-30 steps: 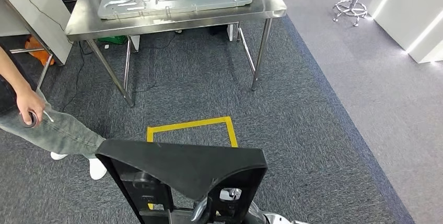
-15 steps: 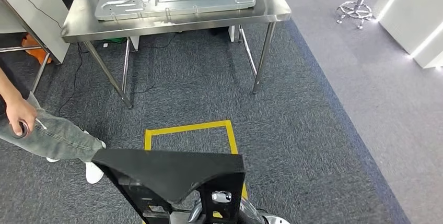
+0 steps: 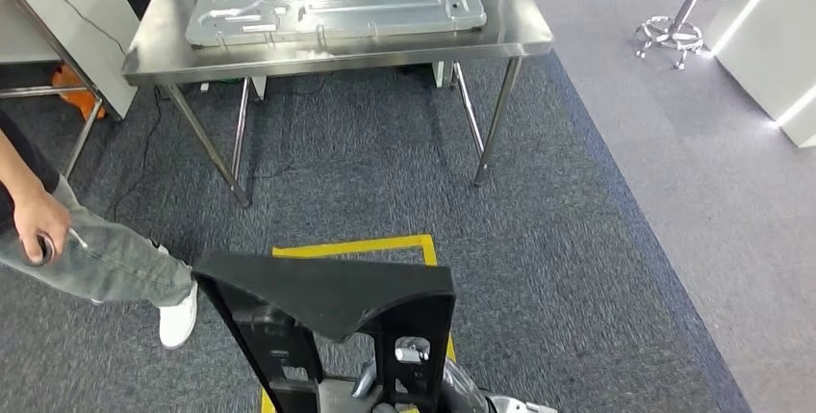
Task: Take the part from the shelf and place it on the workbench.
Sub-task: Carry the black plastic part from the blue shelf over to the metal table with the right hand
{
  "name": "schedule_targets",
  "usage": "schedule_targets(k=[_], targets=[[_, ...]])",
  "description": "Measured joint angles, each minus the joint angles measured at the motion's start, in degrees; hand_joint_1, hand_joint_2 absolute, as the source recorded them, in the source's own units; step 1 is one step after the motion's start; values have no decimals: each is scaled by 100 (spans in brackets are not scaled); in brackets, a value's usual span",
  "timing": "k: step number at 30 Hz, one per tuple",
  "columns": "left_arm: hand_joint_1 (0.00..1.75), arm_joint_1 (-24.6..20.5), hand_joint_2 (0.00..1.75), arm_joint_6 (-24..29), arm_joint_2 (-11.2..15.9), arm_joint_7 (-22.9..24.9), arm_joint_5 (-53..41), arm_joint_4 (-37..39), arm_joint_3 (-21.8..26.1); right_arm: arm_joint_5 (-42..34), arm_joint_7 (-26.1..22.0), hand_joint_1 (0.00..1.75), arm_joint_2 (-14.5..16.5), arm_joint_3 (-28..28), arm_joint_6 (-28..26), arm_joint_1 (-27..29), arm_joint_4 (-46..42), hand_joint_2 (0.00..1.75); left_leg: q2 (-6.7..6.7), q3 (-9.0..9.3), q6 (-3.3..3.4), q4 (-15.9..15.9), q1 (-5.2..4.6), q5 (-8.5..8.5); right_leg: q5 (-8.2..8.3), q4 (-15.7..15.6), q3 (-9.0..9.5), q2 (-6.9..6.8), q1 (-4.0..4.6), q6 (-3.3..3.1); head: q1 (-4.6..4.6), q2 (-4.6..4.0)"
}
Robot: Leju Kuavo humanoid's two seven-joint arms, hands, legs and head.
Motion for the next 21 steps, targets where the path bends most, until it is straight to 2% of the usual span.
schedule_targets(k=[2, 3, 5, 6, 7, 8, 9, 10, 11, 12, 13, 15, 17, 18, 19, 21], targets=[[0, -1, 0, 0, -1, -1, 0, 0, 3, -1, -2, 173, -1, 1, 0, -2, -3, 175, -10, 68, 67, -44, 30, 21, -102, 118, 2, 4, 0, 60, 1, 0], [0, -10, 0, 0, -2, -2, 0, 0, 5, -1, -4, 173, -1, 2, 3, -4, -4, 175, -12, 100, 102, -64, 45, 9, -213, 335, -96, 8, -2, 86, 1, 0], [0, -24, 0, 0, -2, -2, -2, 0, 12, -2, -8, 173, -4, 2, 17, 0, -1, 175, -11, 141, 159, -68, 36, -41, -496, 1072, -530, 13, -15, 113, 2, 0], [0, -24, 0, 3, -1, -3, -3, 0, 16, -2, -10, 173, -7, 1, 29, 5, 1, 175, -15, 168, 170, -67, 29, -70, -578, 1425, -776, 13, -18, 121, 3, 0], [0, -22, 0, 5, -1, -3, -7, 0, 20, -2, -16, 173, -10, 1, 39, 9, 2, 175, -22, 205, 175, -67, 23, -105, -554, 1628, -960, 13, -18, 122, 3, 0], [0, -20, 0, 9, 0, -4, -11, 0, 24, -1, -23, 173, -12, 0, 46, 10, 2, 175, -32, 254, 174, -66, 16, -143, -408, 1617, -1042, 14, -15, 112, 3, 0], [0, -19, 0, 12, 0, -8, -16, 0, 26, 0, -32, 173, -13, 0, 51, 10, 2, 175, -43, 315, 169, -67, 7, -184, -165, 1396, -1017, 16, -9, 89, 3, 0], [0, -19, 0, 13, -1, -12, -22, 0, 28, 2, -43, 173, -13, 0, 52, 10, 1, 175, -54, 380, 163, -69, -1, -231, 127, 1017, -914, 19, 5, 46, 3, 0], [0, -23, 0, 13, -9, -16, -26, 0, 28, 4, -54, 173, -14, 0, 52, 10, 1, 175, -61, 437, 148, -72, -16, -274, 336, 668, -795, 21, 23, -4, 2, 0], [0, -28, 0, 12, -16, -22, -31, 0, 29, 10, -67, 173, -15, 0, 51, 8, -2, 175, -70, 476, 126, -76, -23, -311, 460, 384, -688, 21, 41, -48, 3, 0], [0, -32, 0, 11, -22, -27, -34, 0, 30, 23, -80, 173, -16, 0, 46, 9, -7, 175, -75, 499, 100, -85, -24, -339, 498, 218, -625, 23, 59, -82, 3, 0], [0, -42, 0, 10, -27, -35, -44, -1, 32, 87, -109, 173, -17, 0, 10, 22, -29, 175, -75, 533, 44, -128, -24, -370, 450, 127, -575, 28, 65, -113, 4, 0], [0, -49, 0, 8, -21, -38, -60, -3, 33, 205, -162, 173, -19, 0, -49, 69, -75, 175, -50, 558, -4, -88, -25, -435, 444, 14, -474, 22, 21, -144, 3, 0], [0, -52, 0, 5, -19, -39, -72, -4, 33, 270, -196, 173, -20, 0, -82, 95, -104, 175, -40, 493, -29, 83, -24, -525, 439, -46, -408, 12, -4, -164, 3, 0], [0, -50, 0, 2, -14, -40, -81, -4, 36, 329, -229, 173, -21, 0, -112, 118, -132, 175, -31, 340, -56, 384, -7, -657, 425, -85, -350, 0, -17, -184, 3, 0], [0, -34, 0, -2, -7, -40, -93, -4, 51, 416, -276, 173, -30, 0, -178, 150, -178, 175, -27, -129, -118, 1170, 30, -928, 366, -99, -282, -8, -22, -207, 3, 0]])
